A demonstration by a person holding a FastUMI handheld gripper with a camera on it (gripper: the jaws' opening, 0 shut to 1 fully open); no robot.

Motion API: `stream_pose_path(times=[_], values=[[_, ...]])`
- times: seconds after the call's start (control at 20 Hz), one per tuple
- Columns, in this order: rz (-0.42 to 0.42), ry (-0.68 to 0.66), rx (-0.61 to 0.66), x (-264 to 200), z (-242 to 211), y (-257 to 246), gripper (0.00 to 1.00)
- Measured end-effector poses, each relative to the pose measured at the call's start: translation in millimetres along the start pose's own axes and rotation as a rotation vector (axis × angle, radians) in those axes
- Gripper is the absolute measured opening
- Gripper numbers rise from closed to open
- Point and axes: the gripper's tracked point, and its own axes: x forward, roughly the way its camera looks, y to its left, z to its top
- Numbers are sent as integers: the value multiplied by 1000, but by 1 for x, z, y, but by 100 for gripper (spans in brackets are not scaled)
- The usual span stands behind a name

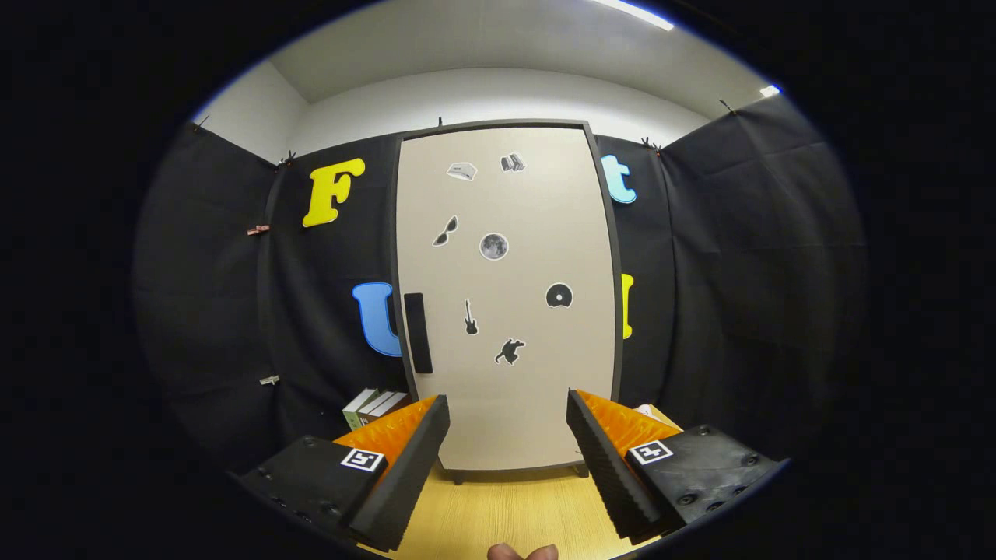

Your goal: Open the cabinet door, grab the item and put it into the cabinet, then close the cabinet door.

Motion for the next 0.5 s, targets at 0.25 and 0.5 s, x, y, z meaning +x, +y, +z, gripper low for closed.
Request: stream_pose_path(times=[0.25,0.5], values=[[-2,-1,2,1,0,-1,98],[-3,-6,-5,7,-3,-6,98]])
